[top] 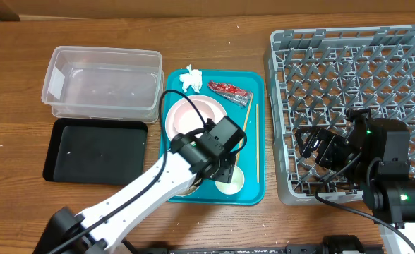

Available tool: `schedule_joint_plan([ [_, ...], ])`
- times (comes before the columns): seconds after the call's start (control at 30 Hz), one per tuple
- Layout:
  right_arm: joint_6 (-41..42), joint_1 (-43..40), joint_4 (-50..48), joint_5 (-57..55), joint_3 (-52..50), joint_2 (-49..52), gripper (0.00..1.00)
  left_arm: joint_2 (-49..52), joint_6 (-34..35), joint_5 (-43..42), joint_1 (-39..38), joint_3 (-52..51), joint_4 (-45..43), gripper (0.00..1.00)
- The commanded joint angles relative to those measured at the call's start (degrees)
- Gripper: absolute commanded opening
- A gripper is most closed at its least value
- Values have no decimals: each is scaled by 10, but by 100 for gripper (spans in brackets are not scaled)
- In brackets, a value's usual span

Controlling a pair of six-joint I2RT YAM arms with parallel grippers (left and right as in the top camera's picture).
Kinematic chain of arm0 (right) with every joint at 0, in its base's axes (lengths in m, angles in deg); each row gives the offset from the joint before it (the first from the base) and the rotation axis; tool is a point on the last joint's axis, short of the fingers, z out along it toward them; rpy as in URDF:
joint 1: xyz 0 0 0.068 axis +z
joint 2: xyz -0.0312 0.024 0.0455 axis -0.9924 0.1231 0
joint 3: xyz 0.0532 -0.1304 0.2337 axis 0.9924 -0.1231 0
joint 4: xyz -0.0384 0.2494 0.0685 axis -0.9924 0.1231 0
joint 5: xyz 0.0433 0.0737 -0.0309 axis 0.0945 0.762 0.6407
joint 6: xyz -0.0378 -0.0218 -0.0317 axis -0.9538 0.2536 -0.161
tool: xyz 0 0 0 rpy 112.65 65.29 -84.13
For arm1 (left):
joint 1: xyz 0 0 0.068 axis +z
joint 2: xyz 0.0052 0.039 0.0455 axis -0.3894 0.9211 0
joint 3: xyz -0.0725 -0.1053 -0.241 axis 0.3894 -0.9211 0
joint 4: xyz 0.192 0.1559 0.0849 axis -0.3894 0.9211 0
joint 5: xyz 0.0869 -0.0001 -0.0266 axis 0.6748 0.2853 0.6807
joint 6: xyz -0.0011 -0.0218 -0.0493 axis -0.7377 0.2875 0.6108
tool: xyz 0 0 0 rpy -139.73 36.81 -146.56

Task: Sort waste into correct bins and load items into the dishwasher
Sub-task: 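Reach the left gripper to the white paper cup and grasp it, then hand the white cup from the left gripper to the right gripper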

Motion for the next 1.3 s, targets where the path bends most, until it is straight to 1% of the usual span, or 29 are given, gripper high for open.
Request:
schedule_joint_plan([
  [0.0, 5, -1, -3, -6, 16, -2, 100, 31, 3, -9, 0, 10, -12, 58],
  [0.03, 5, -1, -3, -6, 16, -2, 100, 39, 3, -9, 0, 10, -15, 52],
  [0.07, 5, -1, -3, -6, 16, -2, 100, 47, 3, -9, 0, 10, -17, 42],
  [0.13, 5, -1, -2, -6, 16, -2, 100, 61, 3, -10, 0, 10, -17, 28],
  [0.17, 5, -1, -1, -6, 16, -2, 100, 69, 3, -12, 0, 10, -17, 14],
  [0.2, 5, -1, 2, -6, 16, -2, 100, 75, 3, -22, 0, 10, -16, 4],
  [0.33, 4, -1, 9, -6, 16, -2, 100, 63, -5, -39, 5, 19, -6, 4],
  [0.4, 2, -1, 11, -6, 16, -2, 100, 37, -8, -40, 17, 45, 22, 4],
  [0.47, 2, -1, 10, -5, 16, -2, 100, 11, -11, -48, 38, 70, 49, 4],
  [0.53, -3, -1, 10, 9, 16, -2, 100, -18, -24, -83, 72, 89, 64, 4],
  [0.57, -18, -1, 5, 38, 16, -2, 100, -31, -37, -120, 94, 94, 61, 4],
  [0.6, -36, -1, -1, 73, 16, -2, 100, -46, -57, -181, 124, 97, 51, 4],
  [0.67, -83, -1, -24, 183, 16, -2, 100, -67, -103, -332, 188, 97, 23, 4],
  [0.73, -108, -1, -51, 268, 16, -2, 100, -73, -139, -482, 251, 97, 3, 4],
  [0.83, -107, -1, -101, 369, 16, -1, 100, -67, -182, -675, 329, 97, -3, 4],
  [0.9, -105, 0, -142, 440, 16, 0, 99, -64, -203, -752, 355, 96, 0, 4],
  [0.93, -104, 1, -159, 468, 16, 2, 98, -63, -213, -786, 363, 96, 0, 4],
  [1.0, -85, 7, -190, 492, 16, 7, 98, -63, -218, -818, 366, 96, -1, 4],
  [1.17, -48, 38, -242, 490, 16, 28, 98, -63, -218, -849, 349, 96, -5, 4],
  [1.27, -35, 69, -278, 491, 16, 48, 98, -63, -218, -852, 337, 96, -5, 4],
])
